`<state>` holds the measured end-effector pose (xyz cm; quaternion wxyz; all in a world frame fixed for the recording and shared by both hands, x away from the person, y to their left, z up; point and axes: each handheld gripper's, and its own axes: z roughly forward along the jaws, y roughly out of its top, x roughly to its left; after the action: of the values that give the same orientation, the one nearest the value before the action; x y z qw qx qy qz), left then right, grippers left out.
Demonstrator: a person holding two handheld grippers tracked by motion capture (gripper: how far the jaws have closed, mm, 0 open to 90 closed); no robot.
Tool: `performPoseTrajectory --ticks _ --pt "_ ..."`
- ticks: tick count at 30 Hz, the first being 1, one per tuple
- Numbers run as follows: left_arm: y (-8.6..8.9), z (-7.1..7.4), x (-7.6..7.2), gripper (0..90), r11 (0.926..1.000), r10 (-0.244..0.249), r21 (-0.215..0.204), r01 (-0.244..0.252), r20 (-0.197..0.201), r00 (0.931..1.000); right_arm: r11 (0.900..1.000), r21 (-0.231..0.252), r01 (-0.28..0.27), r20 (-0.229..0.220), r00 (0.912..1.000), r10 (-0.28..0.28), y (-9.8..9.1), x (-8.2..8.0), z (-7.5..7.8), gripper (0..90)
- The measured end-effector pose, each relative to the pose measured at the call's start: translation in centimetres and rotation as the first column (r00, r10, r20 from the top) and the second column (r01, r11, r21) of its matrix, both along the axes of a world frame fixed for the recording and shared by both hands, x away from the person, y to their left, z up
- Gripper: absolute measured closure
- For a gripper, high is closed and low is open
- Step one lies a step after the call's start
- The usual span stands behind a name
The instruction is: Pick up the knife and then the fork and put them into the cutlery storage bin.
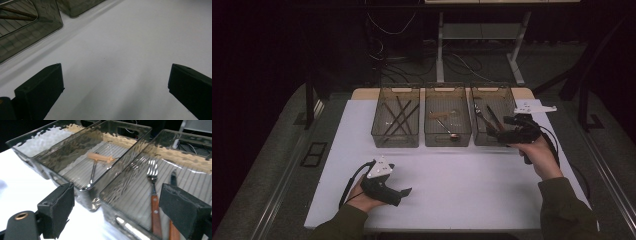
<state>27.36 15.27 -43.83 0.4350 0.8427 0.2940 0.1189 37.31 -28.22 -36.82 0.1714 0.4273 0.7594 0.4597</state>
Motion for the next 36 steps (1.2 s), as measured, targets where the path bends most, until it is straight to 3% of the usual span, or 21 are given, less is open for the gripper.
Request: performPoseTrajectory --ticks 10,21,36 --pt "0.1 0.1 -0.1 0.0 1.0000 -0.003 -0.004 0.003 0.005 1.0000 0.9984 0.002 -0.056 0.010 0.9984 0.056 0.7 -2.9 -1.6 13.2" --pt "0.1 0.1 -0.1 0.0 0.9998 -0.021 -0.007 0.021 0.004 0.9998 0.9959 0.013 -0.090 0.043 0.9951 0.089 0.3 -6.5 -3.7 12.8" --pt "0.2 0.2 -0.2 0.0 0.9995 -0.028 -0.018 0.028 0.008 0.9996 0.9904 -0.001 -0.138 0.007 0.9904 0.138 0.0 -10.5 -6.9 12.8"
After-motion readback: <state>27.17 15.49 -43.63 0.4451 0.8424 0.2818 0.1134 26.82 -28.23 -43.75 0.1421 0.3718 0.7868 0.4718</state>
